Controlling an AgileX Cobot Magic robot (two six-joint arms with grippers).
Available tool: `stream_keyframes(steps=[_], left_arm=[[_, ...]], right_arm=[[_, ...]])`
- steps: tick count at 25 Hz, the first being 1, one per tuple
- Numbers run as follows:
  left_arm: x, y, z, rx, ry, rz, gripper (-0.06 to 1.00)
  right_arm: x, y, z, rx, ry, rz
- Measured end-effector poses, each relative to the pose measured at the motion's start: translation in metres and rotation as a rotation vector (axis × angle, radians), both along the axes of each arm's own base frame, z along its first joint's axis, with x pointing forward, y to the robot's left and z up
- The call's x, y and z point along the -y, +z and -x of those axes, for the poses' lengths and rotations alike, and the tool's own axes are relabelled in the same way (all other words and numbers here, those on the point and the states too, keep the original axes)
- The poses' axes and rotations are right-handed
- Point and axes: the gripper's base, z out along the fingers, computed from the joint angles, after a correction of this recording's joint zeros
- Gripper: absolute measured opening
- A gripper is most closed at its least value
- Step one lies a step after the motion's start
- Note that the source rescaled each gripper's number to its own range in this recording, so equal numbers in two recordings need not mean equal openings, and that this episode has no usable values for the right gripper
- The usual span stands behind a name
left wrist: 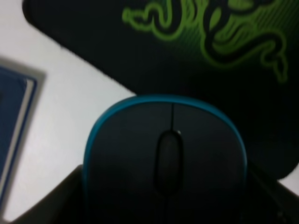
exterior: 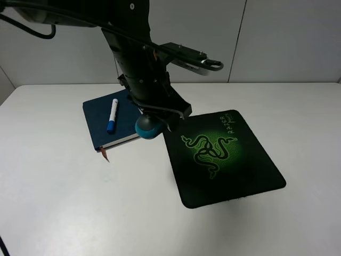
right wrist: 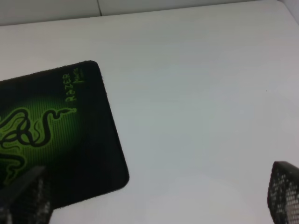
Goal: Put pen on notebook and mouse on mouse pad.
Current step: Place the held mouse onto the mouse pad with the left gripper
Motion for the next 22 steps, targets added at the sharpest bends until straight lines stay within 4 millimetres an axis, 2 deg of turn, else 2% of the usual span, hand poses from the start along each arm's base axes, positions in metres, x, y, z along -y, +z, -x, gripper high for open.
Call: stream_keyframes(steps=[6,14,22], left_arm=[[0.020,-0.012,-0.016,-0.017,0.000,0.016,0.51],[0.062,-0.031,-0.025,-0.004,-0.092,0.019,0.51],[0.090,-0.064,-0.039,-0.018,-0.113,0.016,0.51]], right_arm=[[0.000,0.000,0.000,0.000,0.000,-0.001],[0.000,0.000,0.000,0.000,0.000,-0.001],[0.000,0.000,0.000,0.000,0.001,-0.001]])
